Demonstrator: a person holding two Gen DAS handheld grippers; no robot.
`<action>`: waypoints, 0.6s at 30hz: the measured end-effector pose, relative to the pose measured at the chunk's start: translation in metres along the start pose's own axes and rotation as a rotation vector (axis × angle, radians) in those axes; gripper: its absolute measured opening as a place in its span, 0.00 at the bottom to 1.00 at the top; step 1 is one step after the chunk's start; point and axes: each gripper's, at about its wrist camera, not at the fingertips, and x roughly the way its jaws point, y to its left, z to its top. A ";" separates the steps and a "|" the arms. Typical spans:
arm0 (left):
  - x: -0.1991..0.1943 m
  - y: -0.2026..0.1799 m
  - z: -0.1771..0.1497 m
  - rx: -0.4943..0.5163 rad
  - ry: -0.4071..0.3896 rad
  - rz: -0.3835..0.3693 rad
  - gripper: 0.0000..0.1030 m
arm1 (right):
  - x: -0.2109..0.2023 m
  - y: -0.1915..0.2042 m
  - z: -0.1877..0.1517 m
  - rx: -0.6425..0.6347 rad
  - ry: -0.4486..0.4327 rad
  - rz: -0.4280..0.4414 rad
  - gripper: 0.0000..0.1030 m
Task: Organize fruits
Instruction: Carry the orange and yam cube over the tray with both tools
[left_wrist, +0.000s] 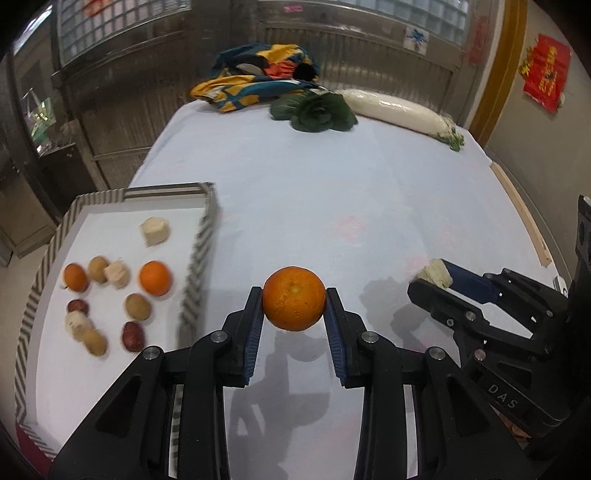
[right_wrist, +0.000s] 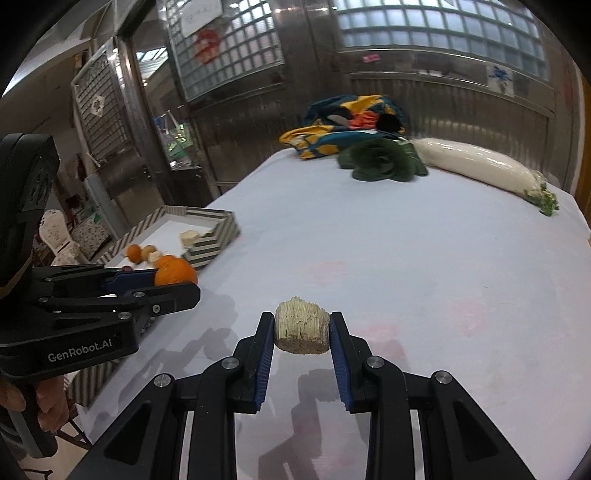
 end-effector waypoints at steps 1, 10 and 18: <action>-0.003 0.005 -0.001 -0.005 -0.006 0.005 0.31 | 0.001 0.004 0.001 -0.006 0.000 0.006 0.28; -0.032 0.061 -0.010 -0.061 -0.053 0.070 0.31 | 0.014 0.050 0.014 -0.068 -0.001 0.071 0.28; -0.046 0.121 -0.028 -0.136 -0.051 0.159 0.31 | 0.024 0.089 0.024 -0.126 0.002 0.130 0.28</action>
